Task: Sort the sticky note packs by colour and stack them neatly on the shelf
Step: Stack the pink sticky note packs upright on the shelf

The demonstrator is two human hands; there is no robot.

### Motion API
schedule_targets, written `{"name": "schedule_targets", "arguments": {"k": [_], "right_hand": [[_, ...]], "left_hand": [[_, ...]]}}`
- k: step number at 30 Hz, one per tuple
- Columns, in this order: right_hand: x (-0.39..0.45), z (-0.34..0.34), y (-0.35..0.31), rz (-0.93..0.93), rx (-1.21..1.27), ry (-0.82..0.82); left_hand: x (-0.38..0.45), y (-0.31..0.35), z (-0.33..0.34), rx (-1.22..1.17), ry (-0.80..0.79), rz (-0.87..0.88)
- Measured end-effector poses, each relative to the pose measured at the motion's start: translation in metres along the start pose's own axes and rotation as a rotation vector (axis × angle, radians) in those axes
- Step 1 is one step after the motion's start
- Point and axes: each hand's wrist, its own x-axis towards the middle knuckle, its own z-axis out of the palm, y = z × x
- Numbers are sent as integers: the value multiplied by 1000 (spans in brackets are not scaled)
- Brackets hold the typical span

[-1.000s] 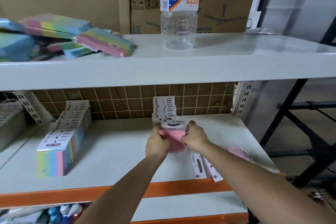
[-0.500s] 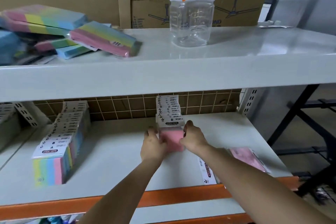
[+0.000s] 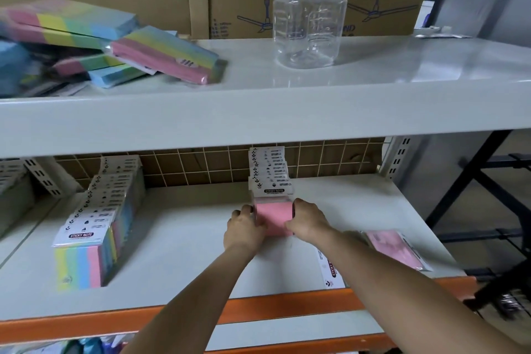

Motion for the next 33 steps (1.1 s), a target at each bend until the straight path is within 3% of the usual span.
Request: {"name": "schedule_targets", "arguments": {"k": [6, 10, 12, 17, 22, 33], "right_hand": [[-9, -6, 3, -30, 67, 38], [-20, -35, 22, -59, 86, 88], [-28, -52, 37, -45, 81, 115], [-54, -84, 85, 40, 35, 190], [-82, -100, 126, 201, -28, 140], [-108, -96, 157, 446, 78, 77]], "left_hand": [[-17, 7, -1, 36, 140, -11], [-34, 31, 1, 124, 331, 101], [-41, 49, 6, 120, 350, 180], [-60, 89, 39, 108, 91, 376], [-82, 122, 77, 203, -191, 427], [-87, 144, 106, 288, -287, 348]]}}
